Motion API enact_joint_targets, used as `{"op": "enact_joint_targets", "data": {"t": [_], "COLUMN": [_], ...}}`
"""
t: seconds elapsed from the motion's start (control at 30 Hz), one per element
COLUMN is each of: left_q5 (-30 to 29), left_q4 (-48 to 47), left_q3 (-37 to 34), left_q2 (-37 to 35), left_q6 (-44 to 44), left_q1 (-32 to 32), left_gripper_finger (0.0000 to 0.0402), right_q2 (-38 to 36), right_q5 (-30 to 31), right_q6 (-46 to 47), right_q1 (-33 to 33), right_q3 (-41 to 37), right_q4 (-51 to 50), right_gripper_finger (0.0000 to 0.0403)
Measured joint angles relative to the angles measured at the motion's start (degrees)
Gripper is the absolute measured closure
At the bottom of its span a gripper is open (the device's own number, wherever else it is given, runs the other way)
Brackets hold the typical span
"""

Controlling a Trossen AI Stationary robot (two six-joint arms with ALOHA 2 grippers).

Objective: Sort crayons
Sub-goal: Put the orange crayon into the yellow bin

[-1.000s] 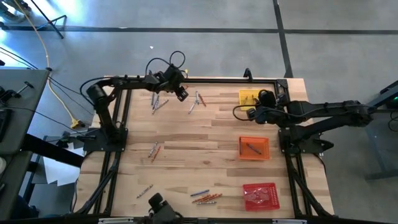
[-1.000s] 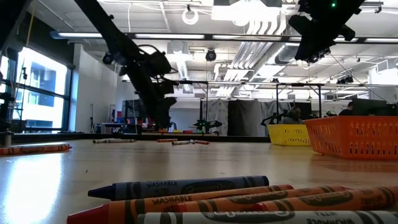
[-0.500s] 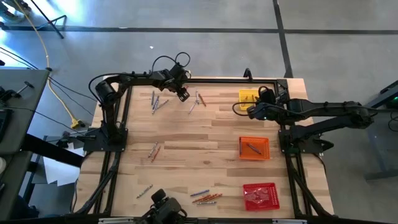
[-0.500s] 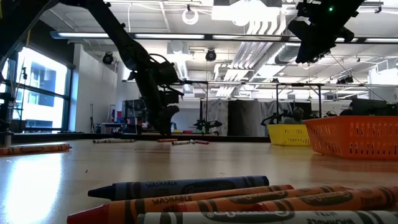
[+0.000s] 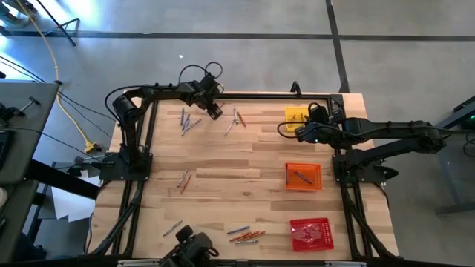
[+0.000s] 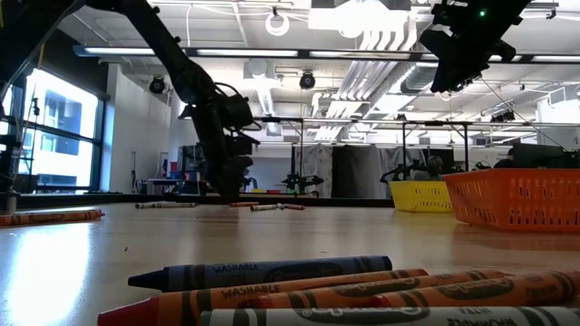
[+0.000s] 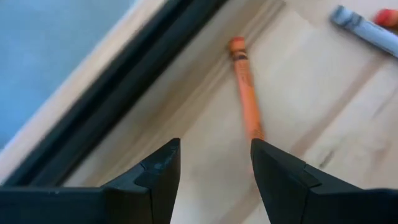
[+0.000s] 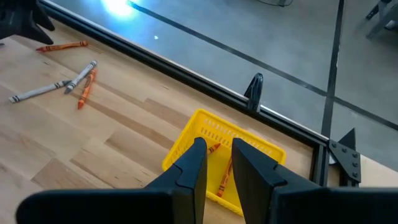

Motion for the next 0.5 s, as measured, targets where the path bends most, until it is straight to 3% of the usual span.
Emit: {"op": "enact_joint_targets", "data": {"t": [0.5], "left_q5": [3.42], "left_q4": [0.97], "left_q3": [0.0], "left_q2": [0.0], "left_q6": [0.11], "left_q1": [-0.61], "left_gripper_finger": [0.0218], "right_q2": [0.0], "right_q5": [0.0], "right_q6": [0.0], "right_q1": [0.0], "right_q3": [0.0], "right_q4": [0.18], "right_gripper_finger": [0.0333]}}
